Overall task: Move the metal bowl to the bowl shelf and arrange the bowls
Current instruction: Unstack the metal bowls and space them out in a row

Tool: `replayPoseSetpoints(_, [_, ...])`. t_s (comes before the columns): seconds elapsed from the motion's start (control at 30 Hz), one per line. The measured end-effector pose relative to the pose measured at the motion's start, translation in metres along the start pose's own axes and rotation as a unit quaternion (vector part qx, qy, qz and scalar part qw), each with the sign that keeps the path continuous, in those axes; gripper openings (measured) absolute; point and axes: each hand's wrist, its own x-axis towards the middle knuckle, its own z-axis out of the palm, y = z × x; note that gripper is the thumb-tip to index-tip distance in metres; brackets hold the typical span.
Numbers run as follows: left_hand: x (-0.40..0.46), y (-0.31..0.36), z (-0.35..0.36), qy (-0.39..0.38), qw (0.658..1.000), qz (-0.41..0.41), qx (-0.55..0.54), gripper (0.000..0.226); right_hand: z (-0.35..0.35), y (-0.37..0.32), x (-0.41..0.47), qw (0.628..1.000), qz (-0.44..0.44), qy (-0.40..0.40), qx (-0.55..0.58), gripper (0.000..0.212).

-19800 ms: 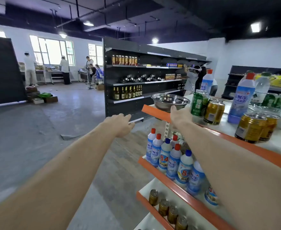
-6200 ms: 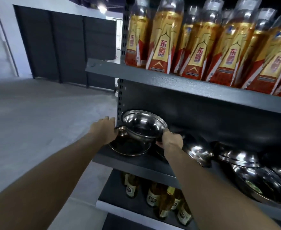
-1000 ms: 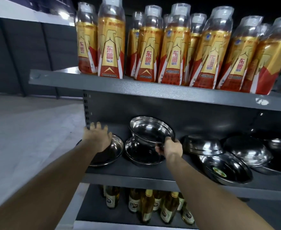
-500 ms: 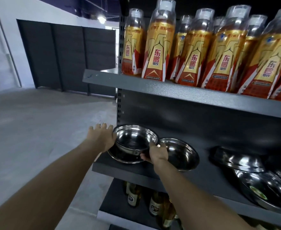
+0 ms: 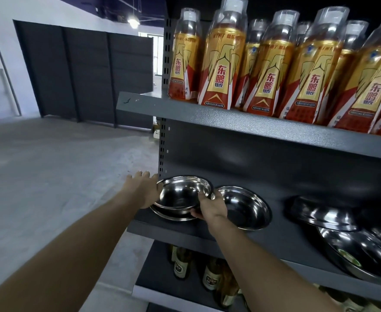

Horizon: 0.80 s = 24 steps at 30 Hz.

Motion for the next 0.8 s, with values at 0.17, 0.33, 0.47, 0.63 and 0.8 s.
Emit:
replayPoseSetpoints(0.17, [0.002,0.001,0.001,-0.002,1.0,0.017,-0.009,0.054,-0.007,0.005,0.005,0.991,-0.053,0.032,-0.115,0.053])
replayPoseSetpoints(0.33, [0.009,0.014,0.001,0.003,0.999,0.043,-0.023,0.052,-0.02,0.007,0.01,0.977,-0.085,0.096,-0.169,0.036])
replayPoseSetpoints(0.47, [0.018,0.039,0.004,-0.006,0.996,0.084,-0.032,0.052,-0.051,0.004,0.011,0.967,-0.086,0.169,-0.168,0.032])
replayPoseSetpoints(0.63, [0.027,0.088,0.01,-0.013,0.987,0.153,-0.04,0.054,-0.101,0.008,0.008,0.955,-0.048,0.236,-0.174,0.038])
replayPoseSetpoints(0.8, [0.021,0.139,0.021,-0.018,0.978,0.206,-0.029,0.05,-0.15,0.017,0.007,0.953,0.0,0.266,-0.144,0.051])
